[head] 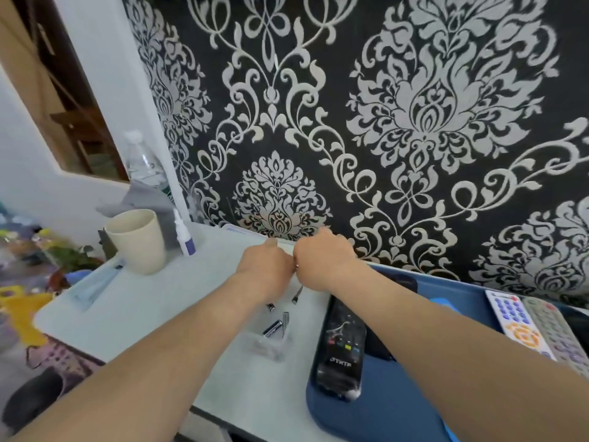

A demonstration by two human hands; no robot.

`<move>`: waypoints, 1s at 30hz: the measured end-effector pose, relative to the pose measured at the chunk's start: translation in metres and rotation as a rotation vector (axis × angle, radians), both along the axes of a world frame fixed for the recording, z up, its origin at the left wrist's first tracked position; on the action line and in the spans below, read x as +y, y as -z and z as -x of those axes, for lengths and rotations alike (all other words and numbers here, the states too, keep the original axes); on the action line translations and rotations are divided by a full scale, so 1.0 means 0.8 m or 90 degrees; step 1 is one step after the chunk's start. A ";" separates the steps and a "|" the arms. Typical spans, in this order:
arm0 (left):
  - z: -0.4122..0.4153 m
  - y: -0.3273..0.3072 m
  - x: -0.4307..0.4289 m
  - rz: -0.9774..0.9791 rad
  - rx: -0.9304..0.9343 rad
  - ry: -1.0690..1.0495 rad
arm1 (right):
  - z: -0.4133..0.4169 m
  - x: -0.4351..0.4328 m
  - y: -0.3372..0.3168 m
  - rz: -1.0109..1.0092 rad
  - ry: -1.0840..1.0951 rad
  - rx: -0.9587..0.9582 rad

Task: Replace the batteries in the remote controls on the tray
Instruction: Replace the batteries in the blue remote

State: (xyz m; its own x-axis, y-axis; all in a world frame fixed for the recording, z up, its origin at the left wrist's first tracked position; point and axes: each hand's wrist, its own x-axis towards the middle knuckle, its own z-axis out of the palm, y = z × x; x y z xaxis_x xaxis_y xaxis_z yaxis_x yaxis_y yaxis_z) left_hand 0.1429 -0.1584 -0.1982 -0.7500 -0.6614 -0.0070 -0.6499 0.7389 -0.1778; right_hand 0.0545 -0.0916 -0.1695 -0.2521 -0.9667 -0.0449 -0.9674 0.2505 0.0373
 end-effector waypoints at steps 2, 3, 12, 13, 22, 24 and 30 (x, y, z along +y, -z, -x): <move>0.000 -0.004 -0.004 -0.018 -0.017 0.016 | -0.001 -0.016 0.002 -0.055 0.007 0.026; 0.000 -0.008 -0.005 -0.027 -0.023 0.023 | 0.001 -0.023 0.002 -0.078 0.014 0.030; -0.015 -0.011 -0.020 -0.053 -0.017 0.144 | 0.006 -0.047 0.006 -0.097 -0.044 0.063; -0.016 -0.011 -0.022 -0.055 -0.013 0.161 | 0.007 -0.045 0.008 -0.093 -0.063 0.054; -0.022 0.001 -0.024 -0.072 0.054 0.200 | 0.006 -0.051 0.004 -0.221 -0.066 0.001; -0.028 -0.007 -0.021 -0.098 0.122 0.189 | 0.008 -0.044 -0.001 -0.175 -0.061 -0.083; -0.060 -0.039 -0.018 -0.306 0.277 0.074 | -0.016 -0.012 -0.013 -0.285 -0.076 -0.075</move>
State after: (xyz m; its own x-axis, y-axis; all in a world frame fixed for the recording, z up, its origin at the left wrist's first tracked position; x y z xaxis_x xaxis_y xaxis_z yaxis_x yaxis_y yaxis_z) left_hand 0.1906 -0.1731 -0.1671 -0.8173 -0.5750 0.0381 -0.4998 0.7401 0.4499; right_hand 0.0675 -0.1011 -0.1587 -0.1079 -0.8677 -0.4853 -0.9926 0.1214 0.0037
